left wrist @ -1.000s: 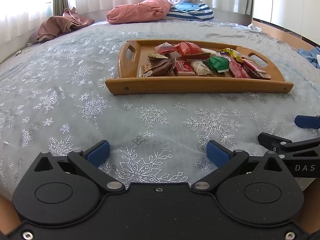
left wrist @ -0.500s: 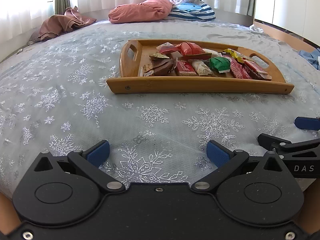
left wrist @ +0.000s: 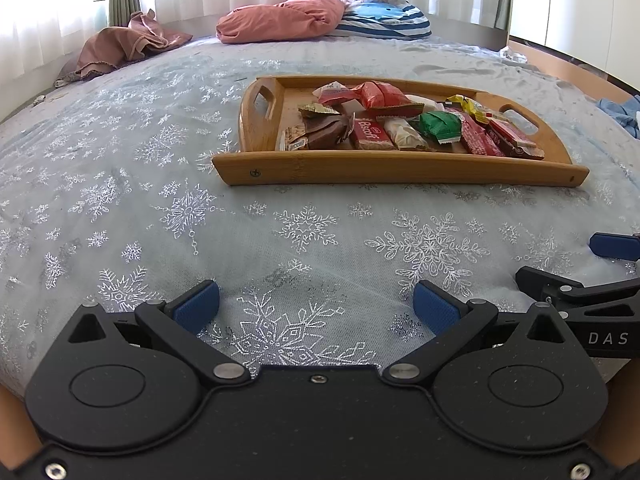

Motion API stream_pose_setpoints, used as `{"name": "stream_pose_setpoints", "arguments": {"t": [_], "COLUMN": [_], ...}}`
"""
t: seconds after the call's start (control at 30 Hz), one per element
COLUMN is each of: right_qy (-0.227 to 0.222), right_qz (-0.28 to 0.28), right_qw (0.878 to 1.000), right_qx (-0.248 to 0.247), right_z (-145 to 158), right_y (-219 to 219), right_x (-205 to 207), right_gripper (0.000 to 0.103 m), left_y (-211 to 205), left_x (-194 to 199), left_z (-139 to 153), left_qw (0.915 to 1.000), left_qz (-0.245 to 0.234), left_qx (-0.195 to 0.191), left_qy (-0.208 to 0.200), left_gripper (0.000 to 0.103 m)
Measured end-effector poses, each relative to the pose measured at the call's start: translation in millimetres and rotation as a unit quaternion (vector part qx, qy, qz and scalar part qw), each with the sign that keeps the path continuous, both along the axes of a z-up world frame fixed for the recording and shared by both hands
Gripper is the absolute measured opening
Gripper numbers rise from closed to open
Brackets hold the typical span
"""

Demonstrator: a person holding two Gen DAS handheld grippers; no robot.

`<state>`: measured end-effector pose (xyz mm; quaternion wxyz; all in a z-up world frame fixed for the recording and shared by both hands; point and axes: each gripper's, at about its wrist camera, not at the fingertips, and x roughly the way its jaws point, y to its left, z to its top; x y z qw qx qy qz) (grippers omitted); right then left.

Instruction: Organize snacks

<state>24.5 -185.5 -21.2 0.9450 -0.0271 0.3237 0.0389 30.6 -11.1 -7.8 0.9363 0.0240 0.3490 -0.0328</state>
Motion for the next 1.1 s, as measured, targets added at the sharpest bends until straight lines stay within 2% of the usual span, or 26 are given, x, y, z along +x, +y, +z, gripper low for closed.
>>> {"name": "stream_pose_setpoints", "arguments": {"t": [1.1], "right_qy": [-0.002], "right_qz": [0.000], "right_qw": [1.000], "right_qx": [-0.001], "right_z": [-0.3], "right_y": [0.4], "right_x": [-0.5], "right_gripper": [0.103], "left_y": [-0.2], "left_x": [-3.0], "left_z": [0.1], "left_qw": [1.0000], "left_qz": [-0.002], "left_qx": [0.001], "left_qy": [-0.008], "left_gripper": [0.103]}}
